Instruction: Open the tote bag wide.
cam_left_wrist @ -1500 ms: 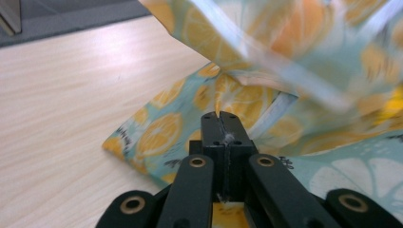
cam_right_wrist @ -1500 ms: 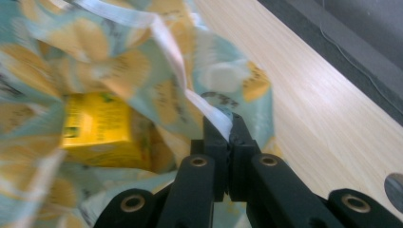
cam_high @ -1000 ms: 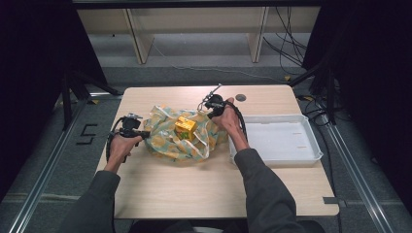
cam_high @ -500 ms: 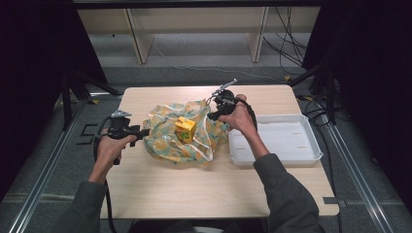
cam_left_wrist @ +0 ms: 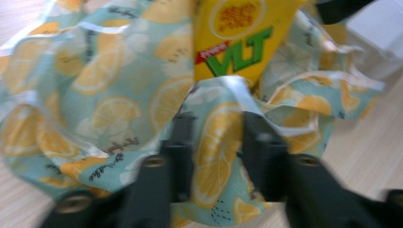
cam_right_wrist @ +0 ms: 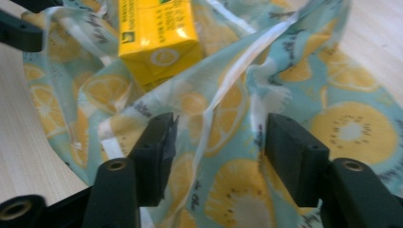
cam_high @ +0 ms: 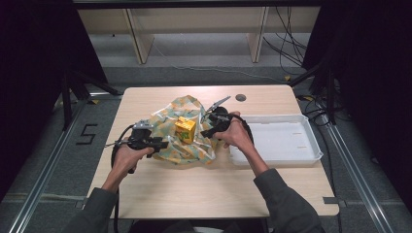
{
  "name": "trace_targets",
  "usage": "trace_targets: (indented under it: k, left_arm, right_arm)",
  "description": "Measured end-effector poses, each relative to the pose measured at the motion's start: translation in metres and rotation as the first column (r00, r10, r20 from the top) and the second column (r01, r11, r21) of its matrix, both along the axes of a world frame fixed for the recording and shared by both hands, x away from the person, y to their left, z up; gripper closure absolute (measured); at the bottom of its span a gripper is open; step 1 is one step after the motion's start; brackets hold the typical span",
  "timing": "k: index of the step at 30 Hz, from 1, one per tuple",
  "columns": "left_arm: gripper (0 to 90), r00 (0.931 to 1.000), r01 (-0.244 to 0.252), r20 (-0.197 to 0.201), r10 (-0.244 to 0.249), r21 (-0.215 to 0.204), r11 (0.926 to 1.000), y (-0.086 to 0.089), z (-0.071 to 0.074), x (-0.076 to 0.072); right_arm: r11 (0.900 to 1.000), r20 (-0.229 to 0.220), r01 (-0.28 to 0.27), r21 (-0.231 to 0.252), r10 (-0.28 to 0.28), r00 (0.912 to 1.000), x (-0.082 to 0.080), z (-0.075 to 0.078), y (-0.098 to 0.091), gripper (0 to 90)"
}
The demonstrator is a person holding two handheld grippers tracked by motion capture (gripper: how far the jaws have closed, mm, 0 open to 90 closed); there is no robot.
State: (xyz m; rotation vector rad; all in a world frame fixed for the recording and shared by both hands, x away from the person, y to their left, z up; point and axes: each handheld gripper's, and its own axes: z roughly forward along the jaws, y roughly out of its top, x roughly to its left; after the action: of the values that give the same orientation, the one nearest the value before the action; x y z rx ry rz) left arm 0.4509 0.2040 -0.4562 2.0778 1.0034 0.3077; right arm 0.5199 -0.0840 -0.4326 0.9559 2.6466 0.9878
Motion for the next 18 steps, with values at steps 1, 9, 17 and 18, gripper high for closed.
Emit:
trace_targets:
  k: [1,9,17,18]
  left_arm:
    - [76.5,0.9998,0.018,0.007,-0.018,0.027,0.9995,-0.002,-0.002,-0.002]
    - [89.5,0.9946,0.104,-0.005,-0.104,0.146,0.9839,-0.003,-0.023,-0.032]
    - [89.0,0.9918,0.128,-0.018,-0.127,0.189,0.9736,-0.003,-0.034,-0.047]
    - [88.4,0.9935,0.113,-0.016,-0.112,0.186,0.9761,-0.001,-0.035,-0.047]
  right_arm:
    - [0.9996,-0.029,-0.012,-0.026,0.011,0.9995,0.0,-0.001,0.001,52.7]
    - [0.9818,-0.046,-0.118,-0.149,0.112,0.9926,-0.01,-0.021,0.007,89.5]
    - [0.9634,-0.079,-0.17,-0.207,0.157,0.9845,-0.03,-0.034,0.015,90.0]
    - [0.9645,-0.081,-0.167,-0.205,0.153,0.9849,-0.03,-0.034,0.015,89.8]
